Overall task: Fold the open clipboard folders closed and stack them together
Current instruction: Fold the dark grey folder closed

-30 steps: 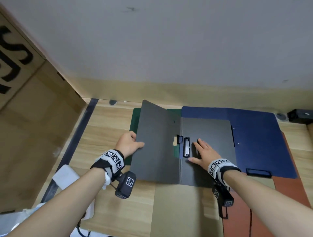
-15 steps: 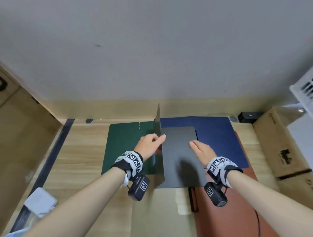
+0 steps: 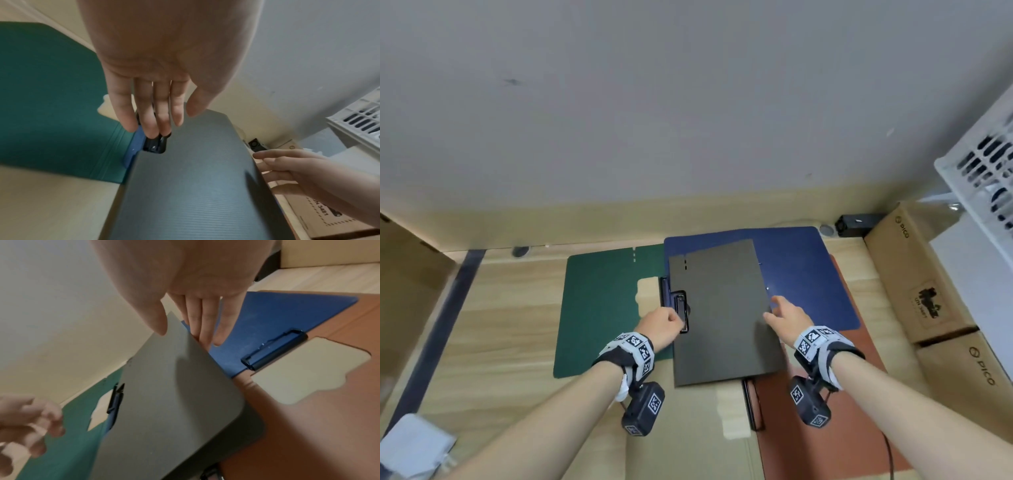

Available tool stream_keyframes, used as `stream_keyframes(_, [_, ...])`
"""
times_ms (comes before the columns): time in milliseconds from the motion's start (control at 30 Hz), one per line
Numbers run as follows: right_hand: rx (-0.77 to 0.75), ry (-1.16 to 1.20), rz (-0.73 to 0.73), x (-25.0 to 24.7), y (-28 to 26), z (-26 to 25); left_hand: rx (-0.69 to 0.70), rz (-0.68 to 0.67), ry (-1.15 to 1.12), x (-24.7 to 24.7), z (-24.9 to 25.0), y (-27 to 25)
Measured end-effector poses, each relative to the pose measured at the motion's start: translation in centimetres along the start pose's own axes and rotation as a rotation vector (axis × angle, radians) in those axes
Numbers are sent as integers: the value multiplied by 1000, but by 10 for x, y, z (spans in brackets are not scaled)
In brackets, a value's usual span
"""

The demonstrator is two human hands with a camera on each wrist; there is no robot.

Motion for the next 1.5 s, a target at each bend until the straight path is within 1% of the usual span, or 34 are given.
stream_keyframes(167, [69, -70, -42, 22, 22, 3, -89, 6, -7, 19, -40, 19])
stream_keyframes(300, [97, -22, 18, 36, 40, 2, -123, 4, -34, 44, -58, 30])
stream_keyframes(367, [116, -21, 48, 42, 45, 1, -141, 18, -48, 54, -60, 28])
stream_keyframes(467, [142, -24, 47, 46, 55, 3, -165, 64, -68, 62, -58, 30])
stream_keyframes(533, [142, 16, 34, 45, 65, 4, -193, 93, -83, 64, -55, 32])
stream_keyframes(633, [178, 116, -33, 39, 75, 10, -231, 128, -60, 67, -51, 35])
stream_keyframes(700, [158, 141, -39, 34, 81, 15, -246, 140, -59, 67, -46, 37])
stream_keyframes(767, [111, 141, -7, 28, 85, 19, -256, 145, -79, 69, -39, 40])
stream_keyframes(833, [80, 128, 40, 19, 86, 22, -253, 133, -96, 71, -30, 43])
stream_keyframes(900, [84, 104, 73, 7, 88, 28, -238, 108, -111, 74, -19, 48])
stream_keyframes(1100, [160, -26, 77, -12, 96, 58, -180, 8, -182, 84, 8, 66])
stream_keyframes(1233, [184, 13, 109, -11, 93, 59, -175, -16, -177, 84, 8, 70])
stream_keyframes(1333, [135, 28, 202, -11, 89, 51, -159, -31, -161, 72, -1, 71])
stream_keyframes(1400, [55, 36, 245, -9, 85, 37, -160, 31, -132, 57, -12, 74])
stream_keyframes(1500, [-134, 17, 271, 2, 81, 3, -189, 269, -25, 27, -35, 80])
Point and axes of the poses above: each hand's wrist, its own y-axis towards the middle knuckle, its own x-axis out of the palm, z = x × y, the point moved 1 cm from there along y, towards the middle knuckle, and after that the axes turned 12 degrees about x, right-handed, at the moved point
